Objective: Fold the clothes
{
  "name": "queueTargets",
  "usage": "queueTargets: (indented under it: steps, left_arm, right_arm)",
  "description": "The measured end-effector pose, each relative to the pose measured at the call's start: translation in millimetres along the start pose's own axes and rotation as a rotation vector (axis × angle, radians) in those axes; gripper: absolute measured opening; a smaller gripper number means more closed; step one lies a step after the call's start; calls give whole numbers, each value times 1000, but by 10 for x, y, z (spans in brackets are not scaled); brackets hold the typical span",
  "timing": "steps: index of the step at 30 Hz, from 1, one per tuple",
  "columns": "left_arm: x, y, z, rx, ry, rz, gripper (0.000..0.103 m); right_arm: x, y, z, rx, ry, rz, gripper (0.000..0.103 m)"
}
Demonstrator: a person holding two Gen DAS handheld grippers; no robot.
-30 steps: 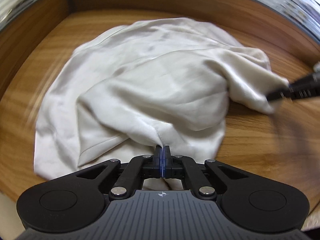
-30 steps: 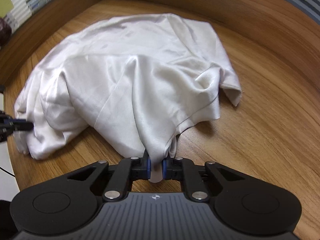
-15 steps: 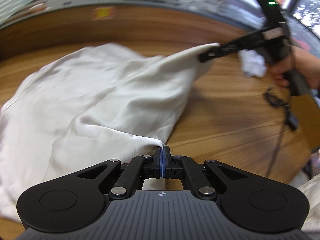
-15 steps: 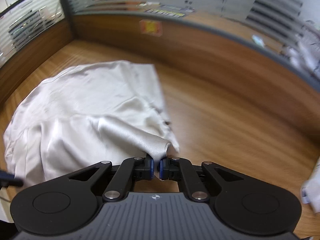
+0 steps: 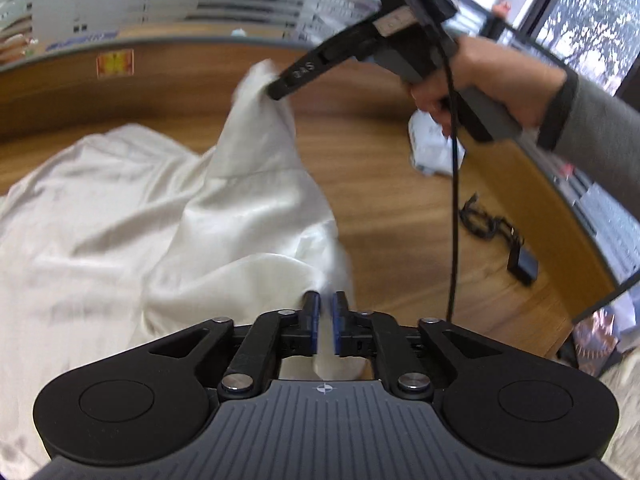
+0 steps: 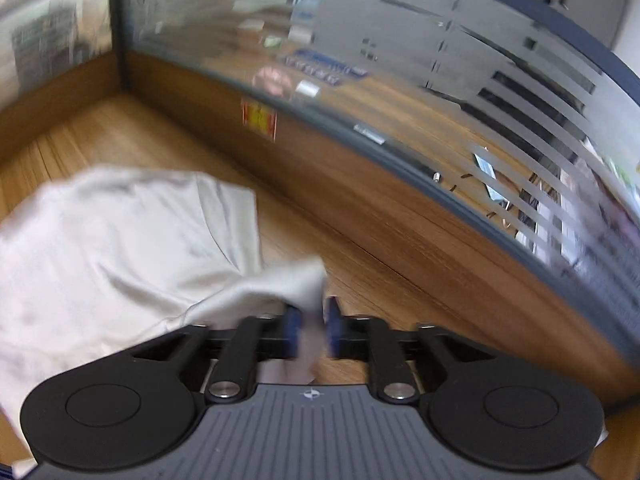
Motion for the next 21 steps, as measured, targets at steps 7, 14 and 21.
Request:
queueTargets:
  steps: [7, 14, 21]
  left_arm:
    - [121, 190, -458, 129, -103, 5, 29]
    - [241, 326, -951, 243, -196, 10, 30]
    - [418, 378, -1378, 326, -288, 45, 36]
  right_arm:
    - [-235, 169, -190, 7, -28, -54, 56]
    - [-225, 412, -348, -41, -88, -83, 61]
    - [-230, 509, -456, -87, -135, -109, 61]
Point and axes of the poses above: each gripper's, at about its wrist camera, not at the fingertips, and x roughly against the way its jaws point, z to its right, y to its underside, the point moved 5 cm from there along -x, roughly the way its jaws point, and after that the axes turned 11 degrees about x, right-handed, at the moved point
